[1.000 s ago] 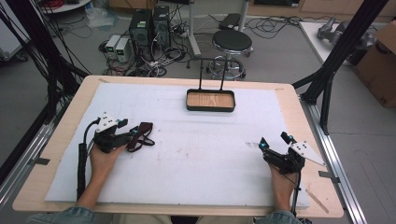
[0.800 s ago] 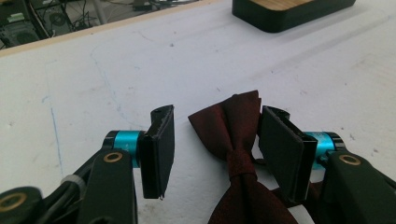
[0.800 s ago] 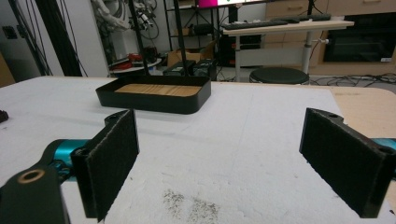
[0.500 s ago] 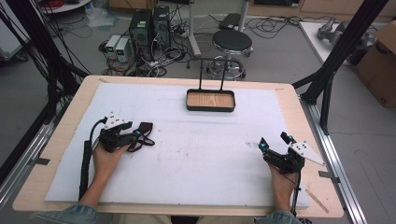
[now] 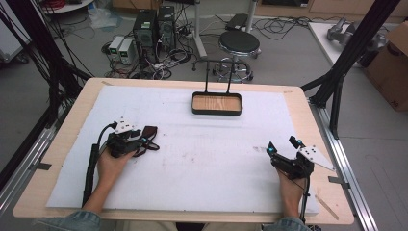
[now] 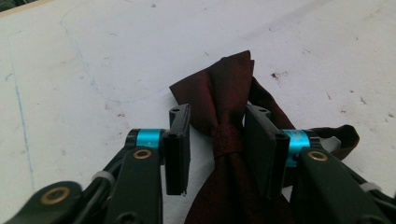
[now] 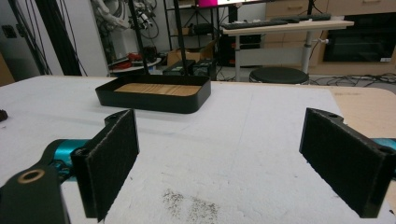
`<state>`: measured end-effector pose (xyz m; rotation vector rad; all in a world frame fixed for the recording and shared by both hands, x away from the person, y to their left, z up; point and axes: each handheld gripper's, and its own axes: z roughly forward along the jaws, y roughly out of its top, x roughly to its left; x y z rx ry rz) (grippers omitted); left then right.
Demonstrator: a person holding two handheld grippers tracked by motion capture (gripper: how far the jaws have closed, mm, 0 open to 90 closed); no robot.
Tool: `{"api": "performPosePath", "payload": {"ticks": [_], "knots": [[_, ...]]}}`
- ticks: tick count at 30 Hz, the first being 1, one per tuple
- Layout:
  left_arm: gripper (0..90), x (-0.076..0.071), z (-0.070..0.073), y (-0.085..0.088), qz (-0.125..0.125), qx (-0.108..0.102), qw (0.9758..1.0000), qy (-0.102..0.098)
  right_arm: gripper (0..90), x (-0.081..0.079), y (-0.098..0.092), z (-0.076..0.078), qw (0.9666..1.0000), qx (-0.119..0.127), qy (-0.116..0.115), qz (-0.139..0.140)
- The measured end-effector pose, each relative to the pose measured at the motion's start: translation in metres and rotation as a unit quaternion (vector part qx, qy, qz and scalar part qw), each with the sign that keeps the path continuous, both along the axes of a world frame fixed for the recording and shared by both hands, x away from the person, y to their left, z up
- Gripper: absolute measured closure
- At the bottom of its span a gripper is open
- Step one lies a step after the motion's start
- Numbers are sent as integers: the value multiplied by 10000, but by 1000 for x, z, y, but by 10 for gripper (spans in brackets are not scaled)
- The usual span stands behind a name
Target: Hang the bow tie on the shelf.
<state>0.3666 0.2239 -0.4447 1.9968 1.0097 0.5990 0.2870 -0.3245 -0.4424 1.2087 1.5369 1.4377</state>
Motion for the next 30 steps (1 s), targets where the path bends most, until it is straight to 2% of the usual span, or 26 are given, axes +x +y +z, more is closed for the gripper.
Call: {"api": "performPosePath", "payload": {"ticks": [4, 8, 12, 19, 24, 30], "knots": [[668, 1, -1, -1, -66, 136, 9998, 118, 111, 0, 0, 0, 10000, -2, 5, 8], [734, 1, 0, 0, -60, 121, 9998, 115, 111, 0, 0, 0, 10000, -1, 14, 14], [755, -1, 3, 2, -102, -5, 9999, 50, 111, 0, 0, 0, 10000, -9, 7, 4], [759, -9, 19, 4, -138, -397, 9981, -440, 111, 0, 0, 0, 10000, -5, 17, 4], [760, -12, 30, 4, -161, -713, 9946, -731, 111, 0, 0, 0, 10000, 1, 30, 13], [760, -1, 40, -2, -280, -1026, 9918, -708, 111, 0, 0, 0, 10000, 24, 20, 32]]}}
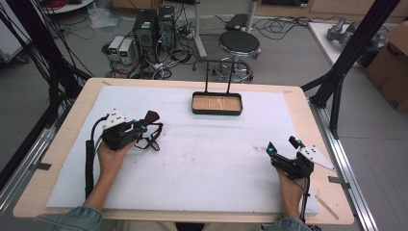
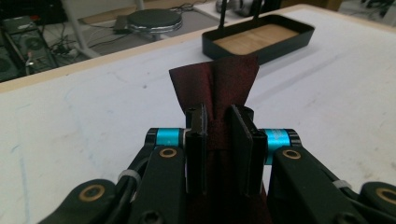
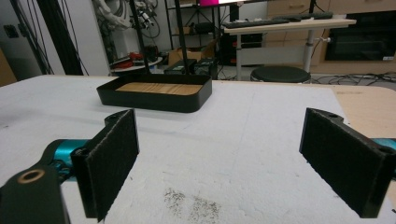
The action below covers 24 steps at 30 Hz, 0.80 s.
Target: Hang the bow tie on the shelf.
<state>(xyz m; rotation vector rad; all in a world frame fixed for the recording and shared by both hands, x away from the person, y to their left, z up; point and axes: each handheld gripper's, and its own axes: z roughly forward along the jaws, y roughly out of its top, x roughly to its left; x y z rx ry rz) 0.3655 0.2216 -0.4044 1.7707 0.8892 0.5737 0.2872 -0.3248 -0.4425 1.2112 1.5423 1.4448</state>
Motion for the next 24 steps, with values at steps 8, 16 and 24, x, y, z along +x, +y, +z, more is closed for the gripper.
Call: {"api": "performPosePath", "payload": {"ticks": [8, 16, 24], "knots": [[760, 15, 14, -16, -235, -180, 9995, -123, 111, 0, -1, 0, 10000, 19, -10, 9], [761, 28, 31, -27, -396, -303, 9985, -228, 111, 0, -1, 0, 10000, 29, 0, 25], [761, 42, 46, -37, -658, -394, 9964, -352, 111, 0, -1, 0, 10000, 41, 3, 32]]}}
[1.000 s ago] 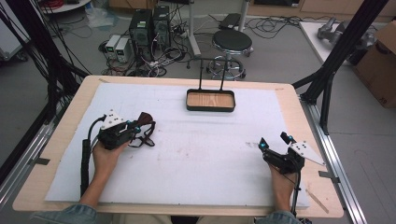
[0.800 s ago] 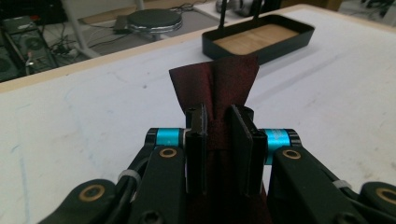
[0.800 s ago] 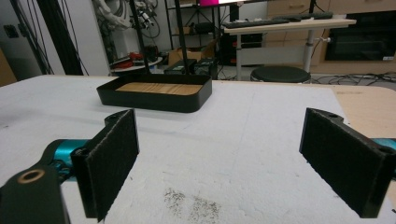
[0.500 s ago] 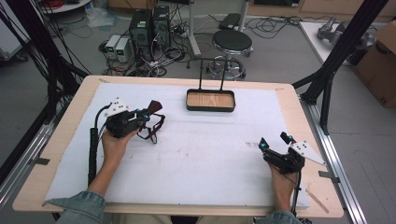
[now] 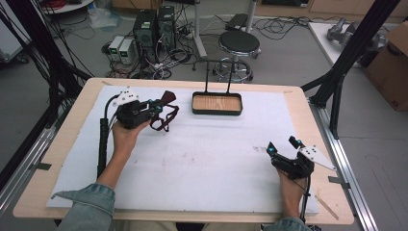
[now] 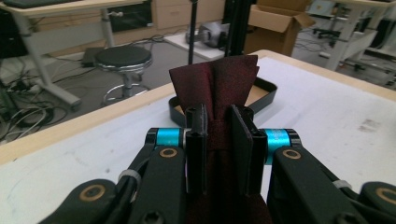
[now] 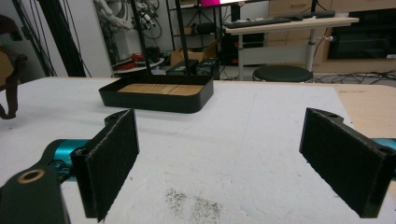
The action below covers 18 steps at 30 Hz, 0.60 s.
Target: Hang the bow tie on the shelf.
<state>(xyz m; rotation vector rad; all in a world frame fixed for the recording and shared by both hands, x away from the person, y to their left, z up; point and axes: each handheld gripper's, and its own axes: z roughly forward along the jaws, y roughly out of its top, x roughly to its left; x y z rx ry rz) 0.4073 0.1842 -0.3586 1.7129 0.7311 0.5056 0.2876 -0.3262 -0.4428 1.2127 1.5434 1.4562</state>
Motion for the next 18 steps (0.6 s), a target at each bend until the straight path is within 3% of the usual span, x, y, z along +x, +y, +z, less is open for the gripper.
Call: {"api": "performPosePath", "payload": {"ticks": [6, 18], "knots": [[760, 13, 14, -12, -156, -102, 9998, -97, 111, 0, 0, 0, 10000, 7, 4, 3], [760, 39, 34, -45, -353, -60, 9991, -212, 111, 0, 0, 0, 10000, 28, 28, 11]]}}
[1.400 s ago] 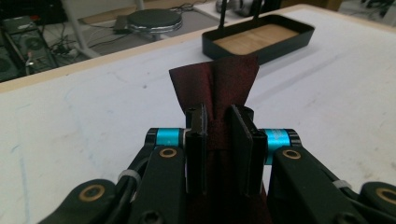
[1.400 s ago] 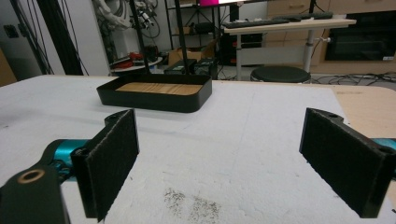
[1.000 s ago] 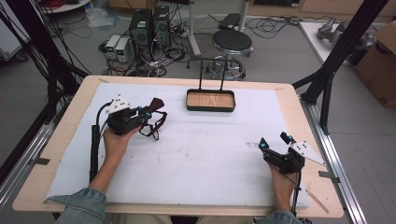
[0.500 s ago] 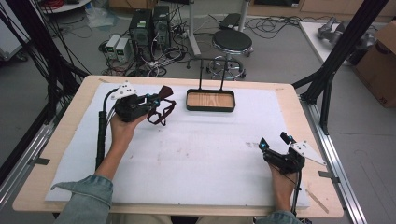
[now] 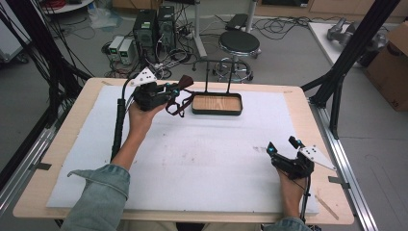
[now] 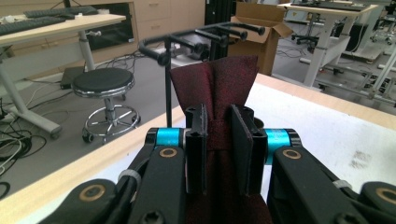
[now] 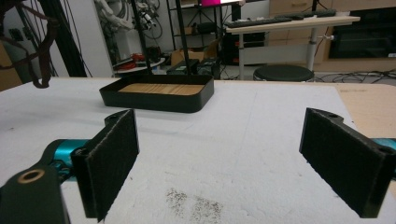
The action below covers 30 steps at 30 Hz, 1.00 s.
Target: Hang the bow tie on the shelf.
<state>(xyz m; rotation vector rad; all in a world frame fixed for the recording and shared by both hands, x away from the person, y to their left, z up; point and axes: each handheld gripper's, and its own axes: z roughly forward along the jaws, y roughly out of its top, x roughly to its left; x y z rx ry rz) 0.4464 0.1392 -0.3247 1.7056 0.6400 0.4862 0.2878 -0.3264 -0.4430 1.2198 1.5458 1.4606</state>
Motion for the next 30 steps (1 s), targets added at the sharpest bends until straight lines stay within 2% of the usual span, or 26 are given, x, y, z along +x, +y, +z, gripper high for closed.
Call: {"api": "performPosePath", "payload": {"ticks": [5, 13, 16, 20, 25, 30], "knots": [[760, 11, 6, -7, 5, -115, 9999, -31, 111, 0, 0, 0, 10000, 19, 2, 0], [760, 26, 11, -18, 70, -40, 9999, -135, 111, 0, 0, 0, 10000, 28, 5, 7], [760, 34, 12, -21, 104, -70, 9998, -121, 111, 0, 0, 0, 10000, 31, 3, 7], [760, 40, 13, -22, 161, -337, 9992, -155, 111, 0, 0, 0, 10000, 45, 21, -1], [760, 49, 16, -27, 236, -413, 9988, -143, 111, 0, 0, 0, 10000, 49, 9, 1], [760, 56, 17, -32, 392, -292, 9986, -181, 111, 0, 0, 0, 10000, 58, 13, 0]]}}
